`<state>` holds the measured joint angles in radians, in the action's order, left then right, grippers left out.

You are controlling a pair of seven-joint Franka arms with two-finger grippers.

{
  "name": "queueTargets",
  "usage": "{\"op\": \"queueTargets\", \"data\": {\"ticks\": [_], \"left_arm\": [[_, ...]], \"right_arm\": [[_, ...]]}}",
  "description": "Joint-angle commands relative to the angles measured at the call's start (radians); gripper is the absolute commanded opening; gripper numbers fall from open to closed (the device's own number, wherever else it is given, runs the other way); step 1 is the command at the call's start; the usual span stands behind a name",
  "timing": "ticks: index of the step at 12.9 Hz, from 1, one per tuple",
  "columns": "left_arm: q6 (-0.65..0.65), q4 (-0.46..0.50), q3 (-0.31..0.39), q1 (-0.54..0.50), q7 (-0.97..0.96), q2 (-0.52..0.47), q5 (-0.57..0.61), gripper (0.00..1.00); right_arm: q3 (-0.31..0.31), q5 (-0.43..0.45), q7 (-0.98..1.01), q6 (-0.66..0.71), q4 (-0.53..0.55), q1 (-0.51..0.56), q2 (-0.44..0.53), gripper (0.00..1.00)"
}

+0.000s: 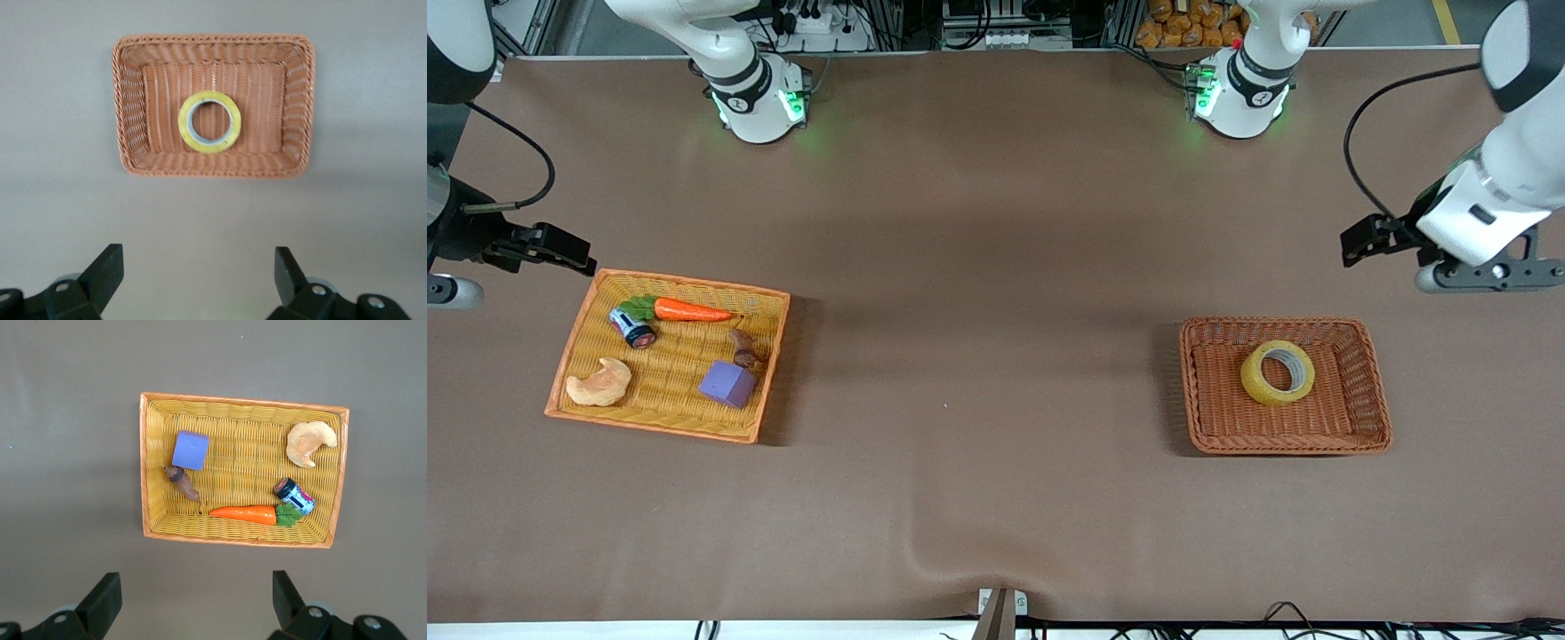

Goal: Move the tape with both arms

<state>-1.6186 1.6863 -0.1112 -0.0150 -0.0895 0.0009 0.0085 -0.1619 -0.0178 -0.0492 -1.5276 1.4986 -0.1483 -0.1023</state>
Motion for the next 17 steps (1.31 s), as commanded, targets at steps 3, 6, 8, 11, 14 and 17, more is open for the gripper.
{"op": "queueTargets", "data": {"ticks": [3, 6, 8, 11, 14, 17], "left_arm": [[0.095, -0.140, -0.005, -0.013, 0.025, 0.010, -0.024, 1.00], [0.128, -0.171, 0.004, -0.014, 0.075, 0.008, -0.024, 1.00], [0.149, -0.162, 0.008, 0.001, 0.106, 0.008, -0.021, 1.00], [0.151, -0.143, 0.022, 0.041, 0.096, 0.011, -0.016, 1.00], [0.143, -0.145, 0.053, 0.055, 0.099, 0.019, -0.016, 1.00], [0.126, -0.148, 0.050, 0.043, 0.097, 0.034, -0.022, 1.00]], "right_arm": [[0.012, -0.013, -0.006, 0.007, -0.024, 0.016, -0.011, 1.00], [0.012, -0.013, -0.006, 0.007, -0.024, 0.016, -0.011, 1.00], [0.012, -0.013, -0.006, 0.007, -0.024, 0.021, -0.011, 1.00], [0.012, -0.013, -0.004, 0.007, -0.023, 0.021, -0.011, 1.00], [0.012, -0.013, -0.006, 0.007, -0.023, 0.019, -0.011, 1.00], [0.012, -0.013, -0.004, 0.007, -0.024, 0.019, -0.011, 1.00]]}}
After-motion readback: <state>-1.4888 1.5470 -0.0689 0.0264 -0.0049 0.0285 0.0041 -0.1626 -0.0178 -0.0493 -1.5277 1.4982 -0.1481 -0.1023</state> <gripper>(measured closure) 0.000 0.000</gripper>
